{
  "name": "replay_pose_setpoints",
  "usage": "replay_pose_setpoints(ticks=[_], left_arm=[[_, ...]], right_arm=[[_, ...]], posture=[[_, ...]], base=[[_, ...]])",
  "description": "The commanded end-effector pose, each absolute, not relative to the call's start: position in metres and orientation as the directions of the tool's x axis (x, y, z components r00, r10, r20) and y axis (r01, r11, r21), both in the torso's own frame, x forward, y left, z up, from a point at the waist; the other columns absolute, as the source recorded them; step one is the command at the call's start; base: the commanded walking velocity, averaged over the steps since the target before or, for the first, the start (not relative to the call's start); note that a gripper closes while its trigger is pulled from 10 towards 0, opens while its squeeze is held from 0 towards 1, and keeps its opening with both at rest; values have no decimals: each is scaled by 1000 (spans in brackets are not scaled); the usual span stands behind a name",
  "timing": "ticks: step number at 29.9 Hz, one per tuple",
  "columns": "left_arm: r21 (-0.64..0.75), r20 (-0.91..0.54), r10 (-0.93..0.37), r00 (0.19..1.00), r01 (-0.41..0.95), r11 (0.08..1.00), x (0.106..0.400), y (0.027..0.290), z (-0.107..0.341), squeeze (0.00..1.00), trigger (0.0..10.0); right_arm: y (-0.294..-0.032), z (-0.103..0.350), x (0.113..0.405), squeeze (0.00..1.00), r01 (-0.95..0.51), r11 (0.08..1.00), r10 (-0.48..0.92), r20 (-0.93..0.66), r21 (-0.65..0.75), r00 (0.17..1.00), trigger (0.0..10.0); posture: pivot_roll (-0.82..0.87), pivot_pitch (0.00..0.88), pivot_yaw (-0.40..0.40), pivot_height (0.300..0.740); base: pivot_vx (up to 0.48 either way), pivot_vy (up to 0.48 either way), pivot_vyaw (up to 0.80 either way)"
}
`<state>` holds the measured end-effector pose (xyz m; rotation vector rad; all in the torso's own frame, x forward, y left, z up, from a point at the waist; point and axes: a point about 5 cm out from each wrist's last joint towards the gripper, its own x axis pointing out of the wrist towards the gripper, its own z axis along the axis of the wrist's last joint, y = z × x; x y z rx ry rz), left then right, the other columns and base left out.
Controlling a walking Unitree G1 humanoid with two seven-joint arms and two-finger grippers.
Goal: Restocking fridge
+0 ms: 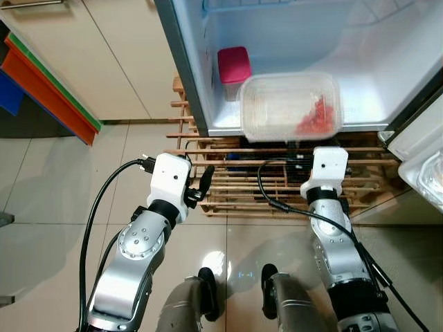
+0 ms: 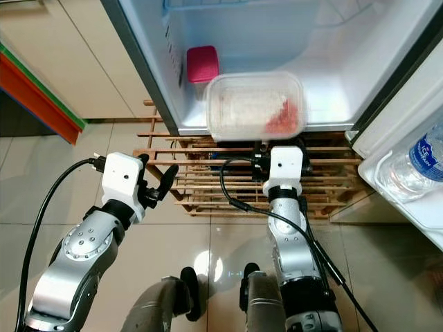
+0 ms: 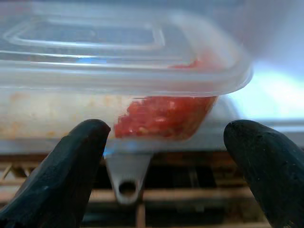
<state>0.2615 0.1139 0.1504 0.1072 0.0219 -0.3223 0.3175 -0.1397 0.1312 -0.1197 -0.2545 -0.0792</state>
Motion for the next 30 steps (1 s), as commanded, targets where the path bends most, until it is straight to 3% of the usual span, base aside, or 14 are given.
replay_pose_setpoints(ticks=[1, 19, 30], left_arm=[[106, -58, -298, 953, 303, 947, 258, 117, 147, 0, 10000], [120, -47, -291, 956, 294, 948, 265, 115, 146, 0, 10000], [124, -43, -296, 954, 299, 946, 269, 112, 147, 0, 10000]], right_arm=[[-136, 132, 316, 0, 86, 990, -54, 276, -108, 960, 10000], [-141, 141, 343, 0, 165, 970, -101, 319, -181, 942, 10000], [-140, 140, 336, 0, 154, 976, -96, 339, -151, 936, 10000]], posture=[[54, 360, 96, 740], [56, 326, 90, 740], [47, 312, 74, 740]], base=[[0, 0, 0], [0, 0, 0], [0, 0, 0]])
